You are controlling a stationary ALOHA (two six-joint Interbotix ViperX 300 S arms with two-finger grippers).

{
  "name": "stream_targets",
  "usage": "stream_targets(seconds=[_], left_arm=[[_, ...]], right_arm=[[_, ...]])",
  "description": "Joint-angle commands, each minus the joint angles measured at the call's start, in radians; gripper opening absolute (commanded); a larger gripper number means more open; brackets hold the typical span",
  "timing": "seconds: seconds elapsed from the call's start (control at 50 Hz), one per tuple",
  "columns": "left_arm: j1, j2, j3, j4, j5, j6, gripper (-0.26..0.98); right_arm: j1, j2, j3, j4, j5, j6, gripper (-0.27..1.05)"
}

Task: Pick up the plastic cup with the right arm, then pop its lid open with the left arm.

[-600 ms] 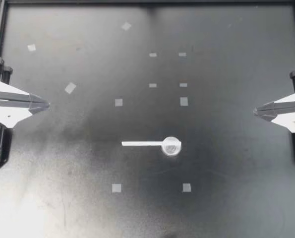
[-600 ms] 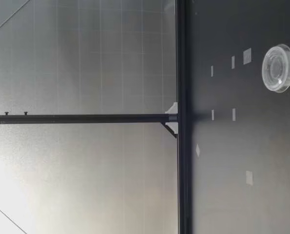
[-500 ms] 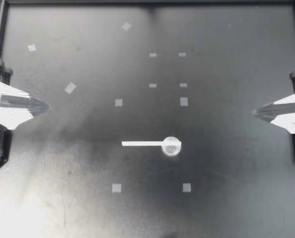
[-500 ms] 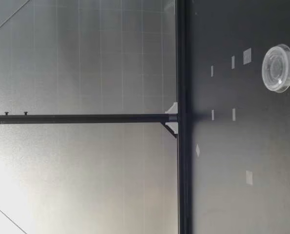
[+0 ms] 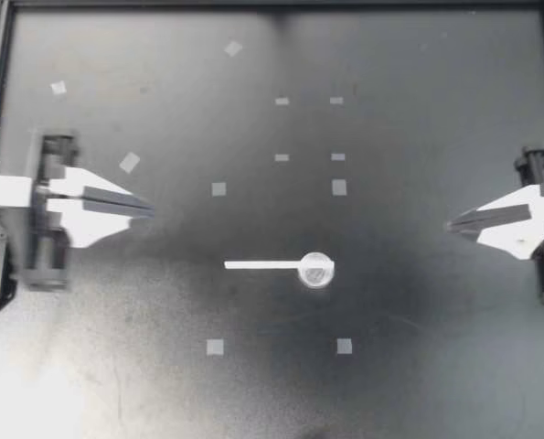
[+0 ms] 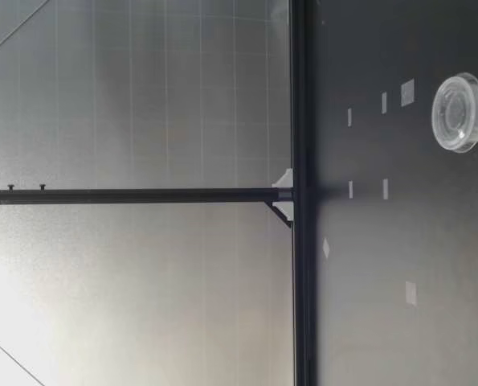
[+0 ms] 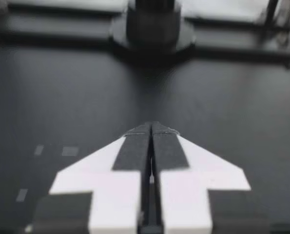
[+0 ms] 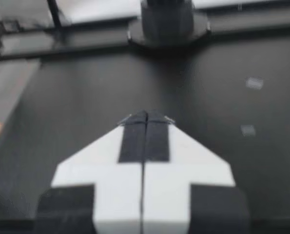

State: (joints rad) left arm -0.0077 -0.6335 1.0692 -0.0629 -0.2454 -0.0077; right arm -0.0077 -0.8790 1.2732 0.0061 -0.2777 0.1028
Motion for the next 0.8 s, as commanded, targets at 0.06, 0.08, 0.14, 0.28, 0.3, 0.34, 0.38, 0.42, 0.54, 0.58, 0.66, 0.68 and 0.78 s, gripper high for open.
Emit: stream_targets(seconds=[0.06,0.08,0.14,0.28,0.3,0.34,0.38,0.42,0.54,0.58,0.66,0.68,0.78], left_arm=[[-0.003,0.170,-0.117,-0.002,-0.006,0.000,-0.01],[-0.003,0.202,-0.132,-0.002,-0.006,0.002,-0.01],[-0.003,0.268,-0.167,-0.002,-0.008,0.003,-0.01],[-0.003,0.385,-0.224,-0.002,-0.012,0.009,-0.01],[-0.003,0.397,-0.230,-0.002,-0.015,0.009,-0.01],[-0.003,0.425,-0.245,-0.002,-0.025,0.009,-0.01],[-0.003,0.443,-0.253,-0.002,-0.028,0.008,-0.01],[-0.005,0.466,-0.262,-0.002,-0.029,0.008,-0.01],[-0.011,0.525,-0.285,-0.002,-0.032,-0.002,-0.01],[-0.014,0.540,-0.291,-0.002,-0.034,-0.005,-0.01],[-0.021,0.571,-0.302,-0.002,-0.040,-0.008,-0.01],[-0.023,0.575,-0.304,-0.002,-0.041,-0.008,-0.01],[-0.032,0.600,-0.311,-0.002,-0.057,-0.009,-0.01]], right_arm=[[-0.005,0.094,-0.028,0.002,-0.008,0.012,-0.06],[-0.005,0.109,-0.032,0.002,-0.006,0.018,-0.06],[-0.003,0.146,-0.037,0.002,-0.011,0.032,-0.06],[-0.005,0.195,-0.028,0.002,-0.041,0.054,-0.06],[-0.003,0.199,-0.025,0.002,-0.046,0.055,-0.06],[-0.003,0.209,-0.017,0.002,-0.063,0.061,-0.06],[-0.003,0.216,-0.011,0.002,-0.077,0.069,-0.06],[-0.003,0.227,-0.005,0.002,-0.097,0.080,-0.06],[-0.003,0.259,0.003,-0.002,-0.127,0.115,-0.05],[-0.003,0.273,0.003,-0.002,-0.135,0.123,-0.05],[0.000,0.308,-0.003,-0.003,-0.147,0.137,-0.03],[0.002,0.318,-0.005,-0.005,-0.150,0.137,-0.02],[0.009,0.371,-0.015,-0.006,-0.178,0.138,0.00]])
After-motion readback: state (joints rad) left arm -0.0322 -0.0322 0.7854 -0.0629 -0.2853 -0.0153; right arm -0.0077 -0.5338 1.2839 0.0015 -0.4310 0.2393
